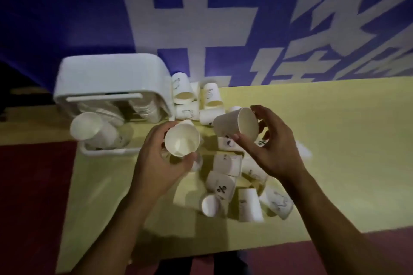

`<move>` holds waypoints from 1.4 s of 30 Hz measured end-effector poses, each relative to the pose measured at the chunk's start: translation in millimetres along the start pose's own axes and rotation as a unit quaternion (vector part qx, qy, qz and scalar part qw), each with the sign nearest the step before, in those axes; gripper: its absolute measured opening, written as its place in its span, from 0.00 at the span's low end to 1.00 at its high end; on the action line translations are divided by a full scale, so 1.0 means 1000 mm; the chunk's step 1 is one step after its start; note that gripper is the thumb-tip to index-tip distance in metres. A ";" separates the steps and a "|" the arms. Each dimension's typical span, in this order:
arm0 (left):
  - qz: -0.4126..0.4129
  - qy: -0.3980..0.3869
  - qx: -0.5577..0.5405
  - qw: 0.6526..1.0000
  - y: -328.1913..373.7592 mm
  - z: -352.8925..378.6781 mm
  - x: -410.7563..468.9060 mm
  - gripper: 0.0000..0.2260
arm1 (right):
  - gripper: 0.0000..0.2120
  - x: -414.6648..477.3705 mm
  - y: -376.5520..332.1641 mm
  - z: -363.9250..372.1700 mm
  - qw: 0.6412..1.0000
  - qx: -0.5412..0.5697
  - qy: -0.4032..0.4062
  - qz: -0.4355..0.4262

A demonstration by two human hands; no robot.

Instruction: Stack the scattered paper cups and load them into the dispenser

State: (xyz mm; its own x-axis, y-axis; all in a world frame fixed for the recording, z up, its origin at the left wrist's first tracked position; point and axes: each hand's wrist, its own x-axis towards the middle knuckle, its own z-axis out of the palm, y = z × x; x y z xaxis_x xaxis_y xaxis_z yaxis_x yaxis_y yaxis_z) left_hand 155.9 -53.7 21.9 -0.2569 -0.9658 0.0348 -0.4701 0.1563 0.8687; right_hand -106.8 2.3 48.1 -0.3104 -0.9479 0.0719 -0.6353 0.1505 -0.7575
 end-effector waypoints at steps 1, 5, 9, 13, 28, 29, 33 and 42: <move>0.000 0.000 0.005 1.000 -0.007 -0.012 -0.002 0.32 | 0.33 -0.001 -0.012 0.012 1.000 0.007 -0.005 -0.003; -0.012 0.018 0.011 1.000 -0.050 -0.066 -0.013 0.33 | 0.35 -0.007 -0.061 0.078 1.000 0.014 -0.019 -0.016; -0.035 0.026 -0.012 0.999 -0.072 -0.083 -0.003 0.32 | 0.35 -0.014 -0.081 0.116 1.000 0.019 -0.011 -0.010; -0.027 0.020 0.007 0.999 -0.086 -0.072 0.025 0.34 | 0.35 -0.013 -0.087 0.128 1.000 0.016 0.014 0.019; -0.099 -0.115 0.114 0.982 -0.136 -0.027 0.074 0.43 | 0.31 0.035 -0.071 0.190 0.999 0.032 -0.033 0.007; -0.102 -0.119 0.107 0.982 -0.138 -0.030 0.073 0.44 | 0.32 0.037 -0.071 0.194 0.999 0.034 -0.041 0.001; -0.128 -0.129 0.081 0.980 -0.142 -0.041 0.065 0.43 | 0.34 0.039 -0.075 0.202 0.998 0.034 -0.054 -0.011; -0.111 -0.146 0.054 0.982 -0.143 -0.054 0.058 0.40 | 0.33 0.029 -0.049 0.230 0.987 -0.129 -0.091 -0.008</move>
State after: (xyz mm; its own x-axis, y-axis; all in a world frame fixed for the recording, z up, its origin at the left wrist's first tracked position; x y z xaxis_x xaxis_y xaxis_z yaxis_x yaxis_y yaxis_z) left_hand 253.6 -143.3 -74.2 -0.3619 -0.8808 -0.3053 -0.6241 -0.0144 0.7812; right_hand 77.4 -96.9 -62.0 -0.1811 -0.9820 -0.0533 -0.8054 0.1792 -0.5650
